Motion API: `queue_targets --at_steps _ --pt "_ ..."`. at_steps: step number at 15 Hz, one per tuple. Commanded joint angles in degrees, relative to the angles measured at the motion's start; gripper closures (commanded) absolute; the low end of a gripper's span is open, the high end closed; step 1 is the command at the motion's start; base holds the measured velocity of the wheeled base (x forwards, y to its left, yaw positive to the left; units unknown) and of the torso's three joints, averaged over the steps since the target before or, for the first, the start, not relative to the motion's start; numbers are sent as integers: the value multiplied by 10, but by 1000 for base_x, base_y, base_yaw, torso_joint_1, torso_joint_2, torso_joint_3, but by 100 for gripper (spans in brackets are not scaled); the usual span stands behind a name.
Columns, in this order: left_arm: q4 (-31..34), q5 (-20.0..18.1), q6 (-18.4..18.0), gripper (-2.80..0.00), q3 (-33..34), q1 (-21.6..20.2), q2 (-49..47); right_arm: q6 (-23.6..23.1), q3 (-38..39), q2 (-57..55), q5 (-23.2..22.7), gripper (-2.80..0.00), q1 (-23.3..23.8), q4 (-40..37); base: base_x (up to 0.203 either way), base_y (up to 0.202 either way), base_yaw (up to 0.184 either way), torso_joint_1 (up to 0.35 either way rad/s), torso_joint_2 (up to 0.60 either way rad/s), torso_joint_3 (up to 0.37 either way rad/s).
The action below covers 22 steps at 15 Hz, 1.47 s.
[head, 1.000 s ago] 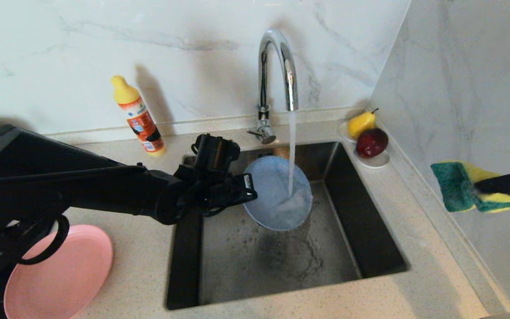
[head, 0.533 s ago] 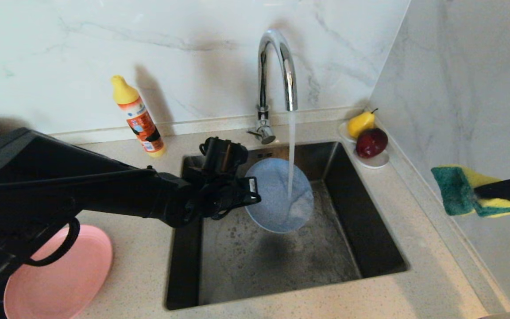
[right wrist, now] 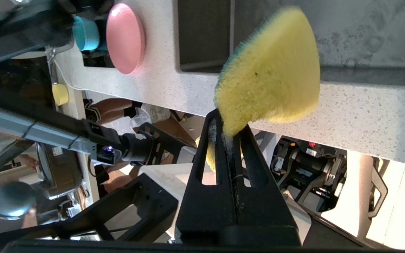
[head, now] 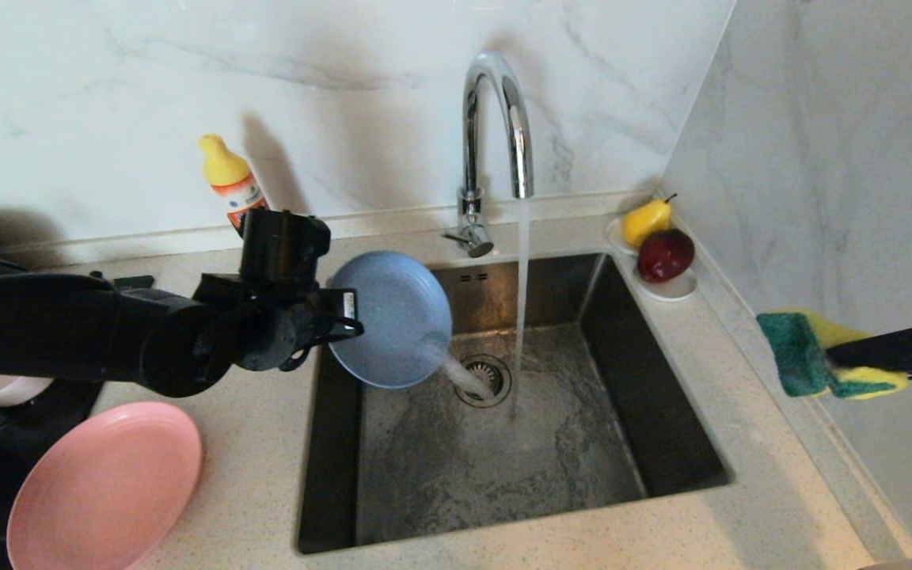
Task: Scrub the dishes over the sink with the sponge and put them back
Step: Place the plate on the table
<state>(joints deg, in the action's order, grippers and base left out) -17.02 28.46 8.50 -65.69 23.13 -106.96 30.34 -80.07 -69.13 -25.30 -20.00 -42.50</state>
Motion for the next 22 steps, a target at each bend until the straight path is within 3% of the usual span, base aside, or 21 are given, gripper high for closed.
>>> queue_targets --at_steps 1,4,16,18,20,22 --pt "-30 22 -33 0 32 -14 55 2 21 -1 -1 0 0 13 0 0 0 0 0 0" --pt "-92 32 -71 0 57 -18 63 2 25 -5 -1 0 0 17 0 0 0 0 0 0" --pt "-98 29 -62 0 78 -32 91 3 29 -8 -3 0 0 15 0 0 0 0 0 0" --pt "-75 25 -55 0 78 -57 107 3 37 -7 -2 0 0 17 0 0 0 0 0 0" --pt "-1 10 -14 0 71 -103 122 4 42 -8 -3 0 0 16 0 0 0 0 0 0" --pt "94 -72 37 0 60 -153 153 2 55 -10 -3 0 0 18 0 0 0 0 0 0"
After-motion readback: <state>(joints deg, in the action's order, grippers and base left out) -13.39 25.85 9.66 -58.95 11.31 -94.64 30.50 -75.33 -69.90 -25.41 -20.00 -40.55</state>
